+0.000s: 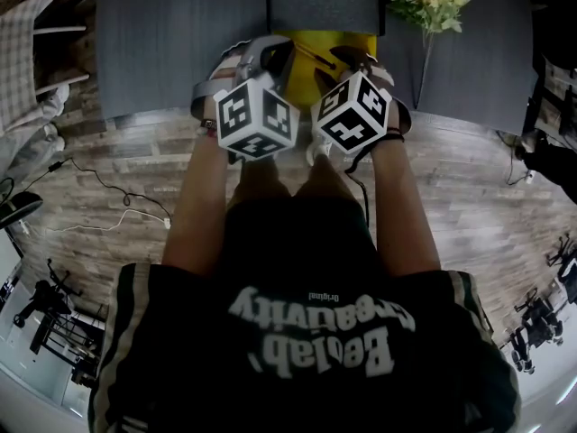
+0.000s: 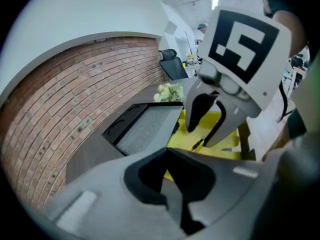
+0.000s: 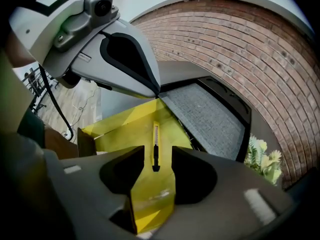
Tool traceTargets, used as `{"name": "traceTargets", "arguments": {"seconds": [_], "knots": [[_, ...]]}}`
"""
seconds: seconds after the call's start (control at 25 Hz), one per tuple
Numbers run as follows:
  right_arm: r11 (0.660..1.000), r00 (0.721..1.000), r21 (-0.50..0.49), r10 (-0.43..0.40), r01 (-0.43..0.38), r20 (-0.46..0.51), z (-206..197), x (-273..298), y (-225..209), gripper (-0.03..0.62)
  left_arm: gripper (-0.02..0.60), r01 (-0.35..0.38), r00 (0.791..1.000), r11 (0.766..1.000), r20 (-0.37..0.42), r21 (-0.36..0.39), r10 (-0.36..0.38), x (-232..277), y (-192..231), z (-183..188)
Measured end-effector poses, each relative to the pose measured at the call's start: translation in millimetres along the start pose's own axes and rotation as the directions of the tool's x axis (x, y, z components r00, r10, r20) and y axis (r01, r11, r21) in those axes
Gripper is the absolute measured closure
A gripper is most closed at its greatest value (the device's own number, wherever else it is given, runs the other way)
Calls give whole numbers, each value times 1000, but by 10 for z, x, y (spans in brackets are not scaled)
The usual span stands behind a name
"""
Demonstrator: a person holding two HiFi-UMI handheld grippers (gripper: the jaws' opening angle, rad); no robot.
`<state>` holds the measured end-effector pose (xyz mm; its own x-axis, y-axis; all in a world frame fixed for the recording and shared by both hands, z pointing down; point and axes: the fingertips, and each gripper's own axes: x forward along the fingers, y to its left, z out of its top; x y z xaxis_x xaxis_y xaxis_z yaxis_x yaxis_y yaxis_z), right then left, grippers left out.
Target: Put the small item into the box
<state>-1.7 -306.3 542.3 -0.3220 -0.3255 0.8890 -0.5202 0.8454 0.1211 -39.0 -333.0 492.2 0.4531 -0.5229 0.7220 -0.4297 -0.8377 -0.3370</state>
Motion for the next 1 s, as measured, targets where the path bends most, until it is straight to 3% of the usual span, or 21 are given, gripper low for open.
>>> {"name": "traceTargets", "arguments": {"seconds": [1.0], "knots": [[995,993,-43,-88,92,83,286,-728,-13,430,578,-57,997,998,56,36,55,-606,76,455]]}}
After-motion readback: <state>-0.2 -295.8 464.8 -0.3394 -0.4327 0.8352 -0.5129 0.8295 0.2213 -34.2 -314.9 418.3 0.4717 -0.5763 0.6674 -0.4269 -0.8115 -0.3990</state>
